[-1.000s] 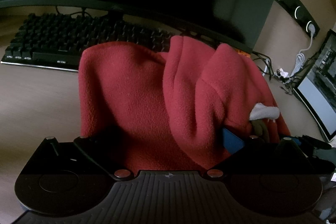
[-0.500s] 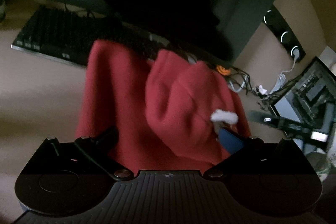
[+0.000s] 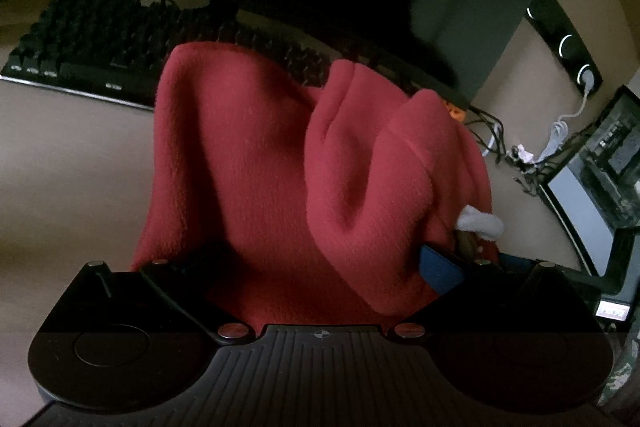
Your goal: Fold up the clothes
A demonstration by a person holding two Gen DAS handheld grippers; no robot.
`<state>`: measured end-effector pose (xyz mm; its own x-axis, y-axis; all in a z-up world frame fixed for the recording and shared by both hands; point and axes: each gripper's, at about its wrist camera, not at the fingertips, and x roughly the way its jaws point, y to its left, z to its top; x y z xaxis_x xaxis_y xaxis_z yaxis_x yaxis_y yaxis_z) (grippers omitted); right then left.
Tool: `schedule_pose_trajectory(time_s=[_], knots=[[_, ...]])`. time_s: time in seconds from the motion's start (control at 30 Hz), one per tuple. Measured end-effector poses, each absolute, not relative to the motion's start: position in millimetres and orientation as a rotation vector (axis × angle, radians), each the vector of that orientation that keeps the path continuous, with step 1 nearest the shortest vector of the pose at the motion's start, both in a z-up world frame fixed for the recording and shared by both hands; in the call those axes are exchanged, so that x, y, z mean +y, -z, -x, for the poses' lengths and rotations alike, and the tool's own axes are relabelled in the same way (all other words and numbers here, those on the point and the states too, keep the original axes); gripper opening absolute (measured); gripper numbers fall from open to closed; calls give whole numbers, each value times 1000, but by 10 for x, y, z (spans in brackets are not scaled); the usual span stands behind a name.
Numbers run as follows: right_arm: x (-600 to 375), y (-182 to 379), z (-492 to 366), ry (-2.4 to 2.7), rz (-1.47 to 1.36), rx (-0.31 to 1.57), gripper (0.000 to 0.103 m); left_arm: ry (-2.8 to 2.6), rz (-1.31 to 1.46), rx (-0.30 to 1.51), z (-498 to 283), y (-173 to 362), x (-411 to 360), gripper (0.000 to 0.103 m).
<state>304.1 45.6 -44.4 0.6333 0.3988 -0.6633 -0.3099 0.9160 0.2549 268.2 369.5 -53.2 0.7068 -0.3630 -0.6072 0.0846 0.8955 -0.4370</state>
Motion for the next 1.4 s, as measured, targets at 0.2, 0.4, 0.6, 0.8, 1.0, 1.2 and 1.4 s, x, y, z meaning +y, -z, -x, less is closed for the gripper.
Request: schedule_pose_trajectory(time_s=[0.2,0.4,0.6,0.8,1.0,1.2,1.4], knots=[[363,107,-2617,-344,-42,742,103,153,390,711,-2454,361,3549,103],[-28,-82,-1551,-380,-122,661,103,10,348,548,-1397,-37,3066,103],[-33,204,-813,-336,-33,648,103,-172,207,505,-438,106,2389,103],[-177,107,-505,-307,9,516,103,-116,208,568,-125,184,2139,103],[-317,57,-501,-308,-9,519,103,-123,209,546,19,149,2060,103],[-345,56,-419,-348,-8,532,103,-112,198,542,54,125,1956,103],[-351,39,-385,-359,-21,528,103,-90,189,545,35,106,1893,103]])
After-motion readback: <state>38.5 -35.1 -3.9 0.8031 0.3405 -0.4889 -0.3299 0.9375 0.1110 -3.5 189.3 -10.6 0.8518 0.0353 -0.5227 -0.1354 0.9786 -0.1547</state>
